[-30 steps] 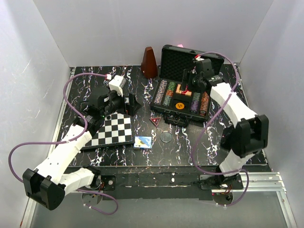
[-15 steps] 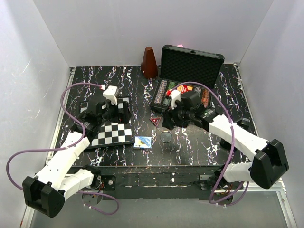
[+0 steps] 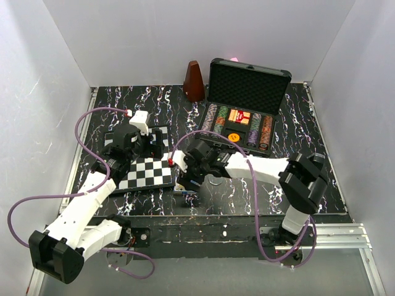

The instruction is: Pack up texas hold em set

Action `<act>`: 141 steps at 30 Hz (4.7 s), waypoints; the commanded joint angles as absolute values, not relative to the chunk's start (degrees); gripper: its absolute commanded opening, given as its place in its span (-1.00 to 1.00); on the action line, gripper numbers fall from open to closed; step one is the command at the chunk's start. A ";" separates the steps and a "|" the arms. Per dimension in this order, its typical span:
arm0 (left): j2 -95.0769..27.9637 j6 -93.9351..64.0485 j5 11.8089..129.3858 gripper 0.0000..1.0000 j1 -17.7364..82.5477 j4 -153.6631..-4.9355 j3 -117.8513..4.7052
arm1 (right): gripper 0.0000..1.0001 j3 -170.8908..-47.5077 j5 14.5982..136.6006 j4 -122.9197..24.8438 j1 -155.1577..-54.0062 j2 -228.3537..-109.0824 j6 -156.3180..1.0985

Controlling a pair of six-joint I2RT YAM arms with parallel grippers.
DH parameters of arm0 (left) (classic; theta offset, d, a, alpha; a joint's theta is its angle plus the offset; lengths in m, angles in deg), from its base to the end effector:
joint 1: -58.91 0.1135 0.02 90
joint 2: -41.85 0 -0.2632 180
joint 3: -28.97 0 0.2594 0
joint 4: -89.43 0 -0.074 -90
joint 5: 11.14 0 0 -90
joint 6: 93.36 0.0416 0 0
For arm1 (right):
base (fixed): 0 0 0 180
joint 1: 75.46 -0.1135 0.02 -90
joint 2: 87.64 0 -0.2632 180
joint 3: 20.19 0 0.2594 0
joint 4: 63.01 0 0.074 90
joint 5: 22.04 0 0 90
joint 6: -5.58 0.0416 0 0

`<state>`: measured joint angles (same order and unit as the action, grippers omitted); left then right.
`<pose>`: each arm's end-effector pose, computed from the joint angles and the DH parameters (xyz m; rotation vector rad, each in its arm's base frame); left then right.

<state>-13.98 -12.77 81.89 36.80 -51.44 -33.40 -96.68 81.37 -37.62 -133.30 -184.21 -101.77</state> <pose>0.2114 -0.0835 0.2986 0.2069 2.1404 -0.2651 0.1909 0.3218 0.2043 -1.5693 1.8471 0.6100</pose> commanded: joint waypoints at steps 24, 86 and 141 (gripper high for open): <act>-13.70 -12.33 80.88 0.96 37.02 -51.00 -33.80 | 0.61 -106.25 84.48 -29.86 -135.04 -195.04 -106.57; -20.81 -30.96 27.97 0.96 31.93 -79.40 -27.21 | -0.97 -92.80 64.53 -37.06 -135.40 -157.34 -99.89; -12.56 -32.27 35.62 -1.00 35.88 -83.60 -24.22 | 0.68 -82.26 92.03 -62.89 -110.09 -145.91 -61.69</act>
<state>-15.38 -31.48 37.67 35.38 -78.28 -24.54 -84.09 83.03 -52.68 -112.16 -146.36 -75.67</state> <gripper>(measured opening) 0.229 0.850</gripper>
